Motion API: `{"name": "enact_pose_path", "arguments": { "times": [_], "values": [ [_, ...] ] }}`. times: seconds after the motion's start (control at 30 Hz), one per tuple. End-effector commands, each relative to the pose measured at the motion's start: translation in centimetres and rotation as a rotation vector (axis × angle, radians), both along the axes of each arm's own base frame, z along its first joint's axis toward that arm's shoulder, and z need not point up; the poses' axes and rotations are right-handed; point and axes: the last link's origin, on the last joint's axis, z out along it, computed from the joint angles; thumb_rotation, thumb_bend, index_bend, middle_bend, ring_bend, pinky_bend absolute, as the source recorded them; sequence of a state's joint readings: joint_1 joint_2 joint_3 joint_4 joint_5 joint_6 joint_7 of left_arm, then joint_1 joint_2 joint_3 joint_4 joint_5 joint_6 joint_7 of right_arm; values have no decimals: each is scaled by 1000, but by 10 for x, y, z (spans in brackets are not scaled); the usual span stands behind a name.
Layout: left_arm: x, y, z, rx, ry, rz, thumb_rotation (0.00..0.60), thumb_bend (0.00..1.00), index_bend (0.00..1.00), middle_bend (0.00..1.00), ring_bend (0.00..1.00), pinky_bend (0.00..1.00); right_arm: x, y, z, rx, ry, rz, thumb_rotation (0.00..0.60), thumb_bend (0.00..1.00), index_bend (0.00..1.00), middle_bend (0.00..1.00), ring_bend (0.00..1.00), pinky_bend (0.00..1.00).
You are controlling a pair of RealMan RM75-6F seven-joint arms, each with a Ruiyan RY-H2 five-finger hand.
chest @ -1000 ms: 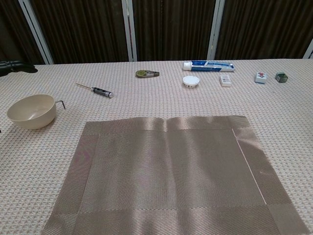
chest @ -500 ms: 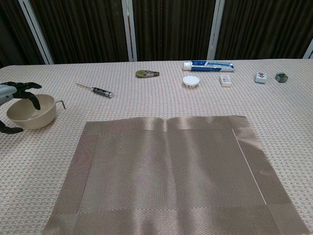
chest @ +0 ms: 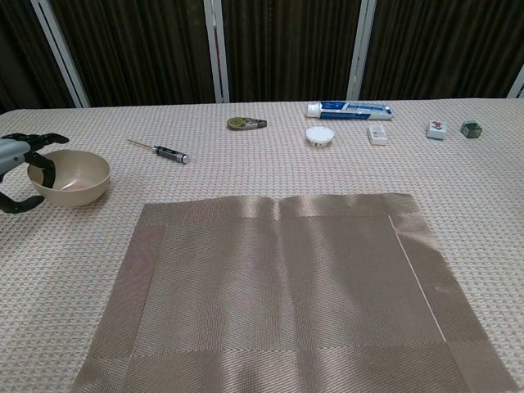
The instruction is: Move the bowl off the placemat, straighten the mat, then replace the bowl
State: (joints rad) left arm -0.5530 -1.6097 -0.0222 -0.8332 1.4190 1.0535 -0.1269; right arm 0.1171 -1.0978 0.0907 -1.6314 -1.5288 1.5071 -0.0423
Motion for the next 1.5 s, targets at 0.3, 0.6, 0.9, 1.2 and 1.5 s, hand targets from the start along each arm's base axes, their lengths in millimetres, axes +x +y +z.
{"name": "enact_pose_path", "arguments": {
  "times": [0.3,0.6,0.9,1.2,1.5],
  "values": [
    [90,-14,1,-45,-190,-262,600,503,705,0,0,0,2,-1,1,1,-11,3,600,0,0,0,0,0],
    [180,-63,-51,-273,-363,-375,600,496,708,0,0,0,0,-1,3,-5,-8,-6,600,0,0,0,0,0],
    [197,-87,-111,-398,-308,-364,600,496,708,0,0,0,-8,0,9,-15,-12,-29,600,0,0,0,0,0],
    [196,-90,-136,-399,-257,-358,600,288,642,0,0,0,-8,0,13,-22,-20,-29,600,0,0,0,0,0],
    [193,-85,-115,-338,-290,-359,600,0,0,0,0,0,-7,0,13,-20,-23,-25,600,0,0,0,0,0]
  ]
}}
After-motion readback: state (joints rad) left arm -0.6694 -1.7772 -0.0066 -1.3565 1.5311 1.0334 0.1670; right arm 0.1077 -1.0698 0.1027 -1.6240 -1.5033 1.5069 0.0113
